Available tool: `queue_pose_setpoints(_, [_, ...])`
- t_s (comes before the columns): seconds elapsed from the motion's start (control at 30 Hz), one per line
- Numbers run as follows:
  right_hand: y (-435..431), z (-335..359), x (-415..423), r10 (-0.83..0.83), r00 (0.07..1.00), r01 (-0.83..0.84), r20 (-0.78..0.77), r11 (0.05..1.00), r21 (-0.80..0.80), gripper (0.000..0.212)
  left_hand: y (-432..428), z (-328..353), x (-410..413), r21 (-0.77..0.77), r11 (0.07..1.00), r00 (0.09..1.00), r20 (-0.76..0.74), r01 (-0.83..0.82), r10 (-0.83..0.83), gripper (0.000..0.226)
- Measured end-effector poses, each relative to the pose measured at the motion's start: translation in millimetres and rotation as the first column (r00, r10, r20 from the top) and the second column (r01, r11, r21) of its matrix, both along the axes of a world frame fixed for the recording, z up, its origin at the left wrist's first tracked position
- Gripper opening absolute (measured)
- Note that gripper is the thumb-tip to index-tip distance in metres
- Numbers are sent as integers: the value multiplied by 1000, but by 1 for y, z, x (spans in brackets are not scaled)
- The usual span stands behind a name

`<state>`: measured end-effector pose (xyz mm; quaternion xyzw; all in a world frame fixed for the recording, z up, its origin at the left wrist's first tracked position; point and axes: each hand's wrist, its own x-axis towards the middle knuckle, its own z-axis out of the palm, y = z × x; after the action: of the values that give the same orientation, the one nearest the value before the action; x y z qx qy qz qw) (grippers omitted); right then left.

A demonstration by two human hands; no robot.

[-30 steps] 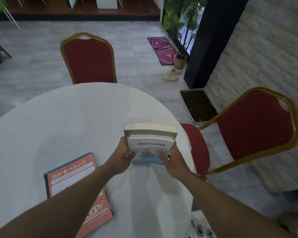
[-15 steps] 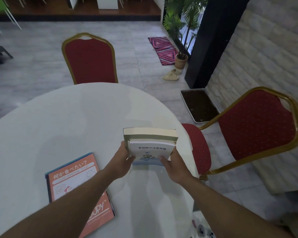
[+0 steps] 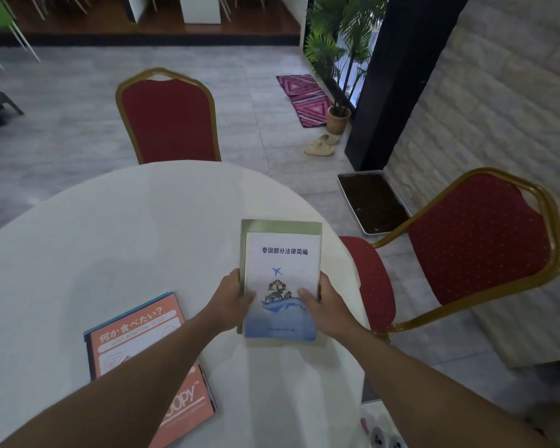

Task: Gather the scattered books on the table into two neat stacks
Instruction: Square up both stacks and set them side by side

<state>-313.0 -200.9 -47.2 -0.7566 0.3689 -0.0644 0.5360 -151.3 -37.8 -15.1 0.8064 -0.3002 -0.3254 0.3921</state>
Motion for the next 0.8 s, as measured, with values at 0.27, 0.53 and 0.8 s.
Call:
queue_pose_setpoints(0.27, [13,-28,-11,3,970,35,-242,987,155,45,13,-65,-4,326,945,997,-62,-17,39,54])
queue_pose_setpoints(0.53, [29,-39,-10,-48,889,59,-455,998,10,48,8,-66,-26,482,876,997,-50,-22,53,40])
queue_pose_setpoints(0.8, [27,-34,-5,1,848,-27,-529,999,-41,63,5,-66,-23,524,849,997,-76,65,-30,44])
